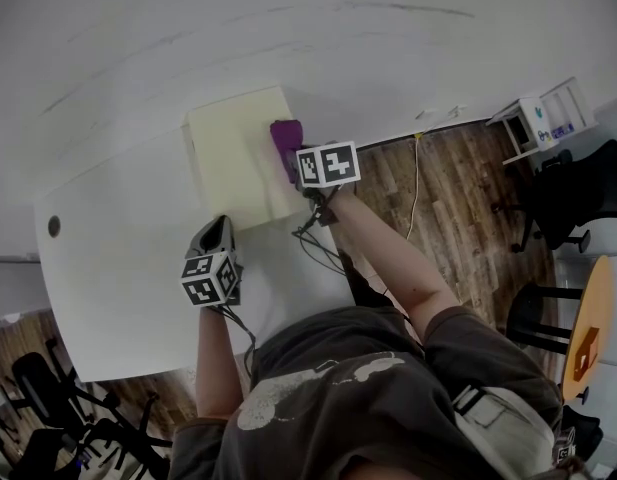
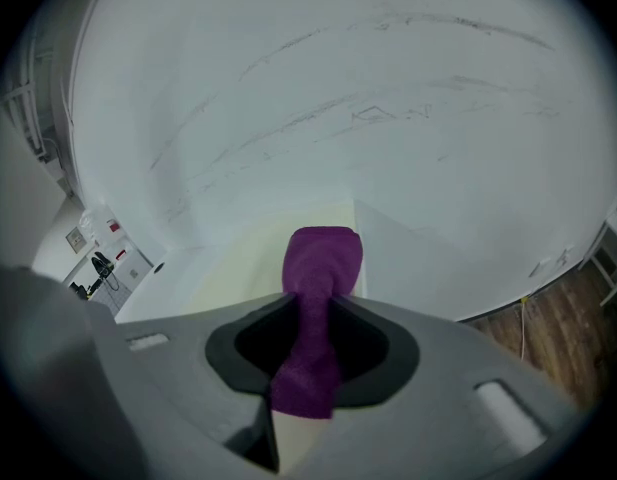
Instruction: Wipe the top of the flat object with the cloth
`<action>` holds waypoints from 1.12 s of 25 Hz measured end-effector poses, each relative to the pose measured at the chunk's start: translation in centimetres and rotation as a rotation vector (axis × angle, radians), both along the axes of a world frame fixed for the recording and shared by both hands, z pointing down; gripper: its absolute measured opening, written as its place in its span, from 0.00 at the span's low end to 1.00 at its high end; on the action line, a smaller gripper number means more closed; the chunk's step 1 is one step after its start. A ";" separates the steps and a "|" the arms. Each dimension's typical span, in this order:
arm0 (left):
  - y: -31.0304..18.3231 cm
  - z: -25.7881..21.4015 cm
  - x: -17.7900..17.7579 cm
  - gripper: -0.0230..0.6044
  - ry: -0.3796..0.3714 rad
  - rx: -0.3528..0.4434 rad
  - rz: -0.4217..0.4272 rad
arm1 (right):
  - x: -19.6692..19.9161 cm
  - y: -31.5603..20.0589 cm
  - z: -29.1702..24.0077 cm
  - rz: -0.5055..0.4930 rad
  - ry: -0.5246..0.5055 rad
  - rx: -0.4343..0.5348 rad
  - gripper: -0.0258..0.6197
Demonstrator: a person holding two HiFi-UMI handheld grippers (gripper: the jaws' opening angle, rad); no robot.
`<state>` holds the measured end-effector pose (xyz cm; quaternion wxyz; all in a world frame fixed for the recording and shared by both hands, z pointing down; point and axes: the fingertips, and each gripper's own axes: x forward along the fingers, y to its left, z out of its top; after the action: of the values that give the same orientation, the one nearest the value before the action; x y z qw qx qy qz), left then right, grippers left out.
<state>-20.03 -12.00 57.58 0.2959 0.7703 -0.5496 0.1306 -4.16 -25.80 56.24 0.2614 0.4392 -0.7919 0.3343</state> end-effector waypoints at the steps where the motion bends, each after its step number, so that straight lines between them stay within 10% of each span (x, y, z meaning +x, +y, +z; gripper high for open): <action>1: 0.0 0.0 0.0 0.05 0.000 0.000 0.000 | 0.3 -0.1 0.0 0.007 0.001 0.001 0.19; 16: 0.1 -0.1 0.2 0.05 0.007 0.020 0.007 | 2.9 0.2 -0.3 0.074 -0.012 -0.023 0.19; 28: 0.3 -2.3 -1.2 0.06 0.056 0.071 -0.022 | -6.7 5.0 -4.4 -0.154 -0.118 0.000 0.19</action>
<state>-21.19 -11.69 55.23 0.2852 0.7775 -0.5539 0.0861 -10.89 -20.76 51.79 0.2394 0.3565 -0.8373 0.3384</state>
